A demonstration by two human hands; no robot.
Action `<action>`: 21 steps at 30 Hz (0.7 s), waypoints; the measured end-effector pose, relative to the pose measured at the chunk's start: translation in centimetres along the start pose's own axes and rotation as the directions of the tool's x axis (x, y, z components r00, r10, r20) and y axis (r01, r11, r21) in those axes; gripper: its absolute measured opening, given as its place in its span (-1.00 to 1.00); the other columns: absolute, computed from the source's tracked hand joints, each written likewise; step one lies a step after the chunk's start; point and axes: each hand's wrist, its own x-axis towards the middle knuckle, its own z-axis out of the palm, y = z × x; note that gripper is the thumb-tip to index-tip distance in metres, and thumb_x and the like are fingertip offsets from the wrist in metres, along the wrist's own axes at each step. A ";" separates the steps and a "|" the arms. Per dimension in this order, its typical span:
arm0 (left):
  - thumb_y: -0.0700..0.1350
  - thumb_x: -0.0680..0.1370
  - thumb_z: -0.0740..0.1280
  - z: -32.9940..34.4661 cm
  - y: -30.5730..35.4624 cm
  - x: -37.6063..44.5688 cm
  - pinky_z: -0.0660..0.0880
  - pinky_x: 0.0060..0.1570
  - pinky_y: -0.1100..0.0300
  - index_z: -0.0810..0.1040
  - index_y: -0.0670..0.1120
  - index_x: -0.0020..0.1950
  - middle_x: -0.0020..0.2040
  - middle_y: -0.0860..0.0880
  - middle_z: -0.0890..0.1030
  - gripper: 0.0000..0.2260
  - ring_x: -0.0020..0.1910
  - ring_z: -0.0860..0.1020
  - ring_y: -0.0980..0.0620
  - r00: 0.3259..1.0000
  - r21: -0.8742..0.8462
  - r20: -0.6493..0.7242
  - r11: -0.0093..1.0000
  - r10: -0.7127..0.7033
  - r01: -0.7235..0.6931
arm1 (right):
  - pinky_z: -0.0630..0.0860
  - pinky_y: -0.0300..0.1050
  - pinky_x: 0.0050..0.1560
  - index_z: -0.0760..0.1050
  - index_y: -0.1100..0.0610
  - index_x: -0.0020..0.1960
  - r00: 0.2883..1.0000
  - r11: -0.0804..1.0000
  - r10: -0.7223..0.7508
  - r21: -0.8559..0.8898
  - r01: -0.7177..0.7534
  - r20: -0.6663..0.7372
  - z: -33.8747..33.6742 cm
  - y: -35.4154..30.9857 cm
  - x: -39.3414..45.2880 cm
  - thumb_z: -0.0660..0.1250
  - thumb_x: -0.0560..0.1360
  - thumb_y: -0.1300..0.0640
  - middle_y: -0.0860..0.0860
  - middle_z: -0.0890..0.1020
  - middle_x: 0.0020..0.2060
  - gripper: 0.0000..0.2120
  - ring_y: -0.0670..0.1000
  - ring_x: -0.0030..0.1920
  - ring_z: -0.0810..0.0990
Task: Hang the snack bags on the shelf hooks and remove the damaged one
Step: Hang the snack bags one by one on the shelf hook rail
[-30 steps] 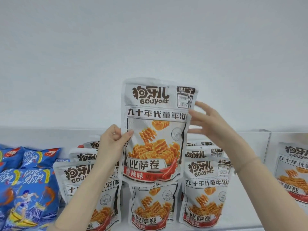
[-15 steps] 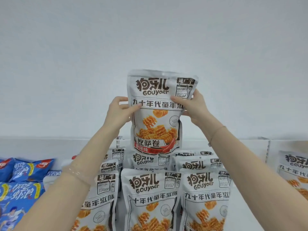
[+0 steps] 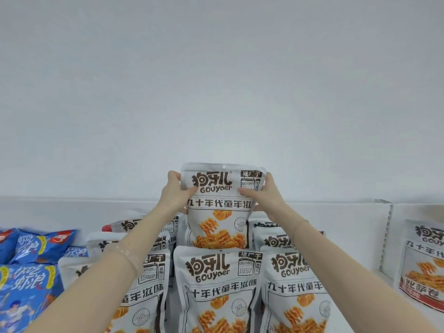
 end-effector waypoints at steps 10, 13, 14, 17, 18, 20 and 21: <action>-0.17 0.33 0.57 0.5 -5.0 0.5 0.51 -0.32 0.13 0.38 -0.16 0.04 -0.05 -0.16 0.58 -0.56 -0.21 0.56 -0.05 0.994 0.341 0.043 0.937 -0.101 0.081 | 0.51 0.02 0.22 0.42 0.15 0.33 1.000 0.790 0.012 -0.613 0.005 0.025 -0.5 3.6 0.6 0.64 0.23 0.00 0.08 0.57 0.24 -0.24 0.15 0.26 0.54; -0.18 0.35 0.55 0.7 -5.5 0.8 0.50 -0.06 0.04 0.36 -0.07 0.27 -0.04 -0.07 0.58 -0.43 -0.12 0.56 -0.05 0.987 0.520 0.156 0.853 -0.045 -0.043 | 0.49 -0.01 0.07 0.47 0.10 0.14 0.992 0.569 0.039 -0.819 0.076 0.119 -0.1 4.0 0.5 0.59 0.23 -0.16 0.02 0.59 0.02 -0.39 0.11 0.09 0.57; -0.16 0.36 0.54 0.7 -5.6 0.9 0.49 0.05 0.03 0.36 -0.07 0.32 0.09 -0.08 0.58 -0.40 -0.01 0.56 -0.07 0.982 0.574 0.187 0.815 -0.038 -0.078 | 0.45 -0.02 0.03 0.47 0.08 0.08 0.990 0.483 0.038 -0.870 0.100 0.135 0.1 4.2 0.5 0.56 0.23 -0.19 -0.02 0.57 -0.07 -0.43 0.09 0.03 0.57; -0.03 0.40 0.51 0.7 -5.5 1.2 0.46 0.06 0.09 0.46 -0.05 0.26 0.18 -0.05 0.55 -0.52 0.04 0.52 -0.03 0.969 0.697 0.238 0.706 -0.062 -0.126 | 0.34 0.04 0.12 0.52 0.04 0.07 0.984 0.286 0.010 -0.943 0.168 0.178 0.4 4.7 0.5 0.51 0.31 -0.14 -0.05 0.60 -0.11 -0.57 0.07 0.03 0.57; 0.00 0.40 0.50 0.7 -5.6 1.3 0.45 -0.02 0.13 0.50 -0.03 0.14 0.10 -0.03 0.57 -0.64 -0.04 0.51 0.00 0.963 0.729 0.255 0.671 -0.083 -0.135 | 0.32 0.06 0.15 0.55 0.03 0.05 0.982 0.247 0.007 -0.952 0.182 0.190 0.5 4.9 0.4 0.50 0.35 -0.10 -0.04 0.64 -0.08 -0.65 0.07 0.04 0.57; 0.01 0.41 0.49 0.8 -6.2 1.3 0.41 -0.19 0.19 0.47 -0.01 -0.10 -0.08 0.01 0.57 -0.77 -0.18 0.49 0.04 0.951 0.754 0.285 0.640 -0.116 -0.148 | 0.31 0.08 0.20 0.61 0.02 0.01 0.980 0.218 0.041 -0.958 0.184 0.197 0.5 5.2 0.4 0.50 0.38 -0.04 -0.05 0.69 -0.04 -0.75 0.07 0.05 0.59; 0.01 0.41 0.49 0.9 -6.5 1.2 0.37 -0.26 0.21 0.45 -0.01 -0.16 -0.15 0.03 0.54 -0.77 -0.23 0.47 0.06 0.948 0.757 0.295 0.634 -0.119 -0.156 | 0.31 0.09 0.22 0.62 0.01 0.01 0.978 0.222 0.056 -0.958 0.183 0.200 0.5 5.5 0.4 0.51 0.39 -0.03 -0.06 0.70 -0.03 -0.77 0.06 0.05 0.60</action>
